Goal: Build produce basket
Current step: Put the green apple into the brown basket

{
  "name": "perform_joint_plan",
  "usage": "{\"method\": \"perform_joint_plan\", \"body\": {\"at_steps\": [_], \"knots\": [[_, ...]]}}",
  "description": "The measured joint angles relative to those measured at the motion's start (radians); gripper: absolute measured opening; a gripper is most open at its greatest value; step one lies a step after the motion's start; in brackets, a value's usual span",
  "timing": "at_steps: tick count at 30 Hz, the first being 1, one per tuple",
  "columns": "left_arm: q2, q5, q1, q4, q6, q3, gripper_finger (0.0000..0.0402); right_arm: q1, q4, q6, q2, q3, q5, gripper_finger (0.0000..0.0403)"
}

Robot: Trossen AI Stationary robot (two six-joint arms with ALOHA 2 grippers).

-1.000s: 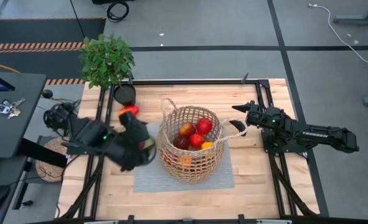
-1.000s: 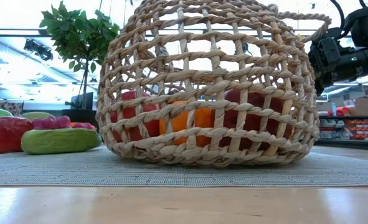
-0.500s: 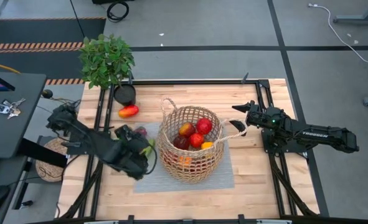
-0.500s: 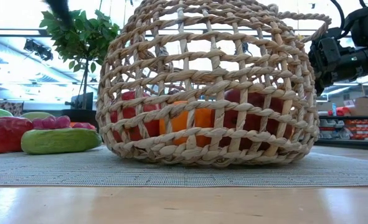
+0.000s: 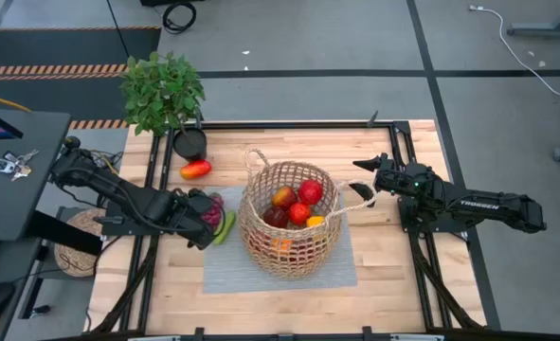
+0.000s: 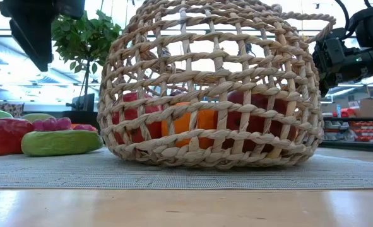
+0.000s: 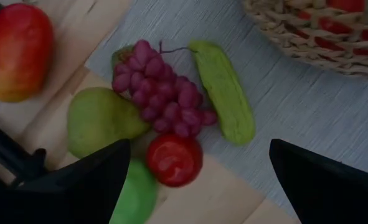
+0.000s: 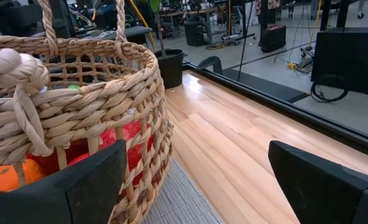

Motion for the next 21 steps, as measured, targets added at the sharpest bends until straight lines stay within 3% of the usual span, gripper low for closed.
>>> {"method": "perform_joint_plan", "body": {"at_steps": [4, 7, 11, 15, 21], "knots": [[-0.002, 0.018, 0.000, 0.022, -0.022, -0.016, 0.0389, 0.000, 0.000, 0.000, 0.000, 0.000, 0.000, 0.0394], [-0.002, 0.028, 0.001, 0.008, 0.046, -0.016, 0.0389, 0.000, 0.000, 0.000, 0.000, 0.000, 0.000, 0.0394], [0.015, 0.087, 0.028, -0.137, 0.113, -0.016, 0.0389, 0.000, 0.000, 0.000, 0.000, 0.000, 0.000, 0.0394], [0.059, 0.151, 0.090, -0.215, 0.290, -0.016, 0.0389, 0.000, 0.001, 0.000, 0.000, 0.000, 0.000, 0.0394], [0.148, 0.190, 0.131, -0.207, 0.612, -0.016, 0.0389, 0.000, 0.000, 0.000, 0.000, 0.000, 0.000, 0.0394]]}}
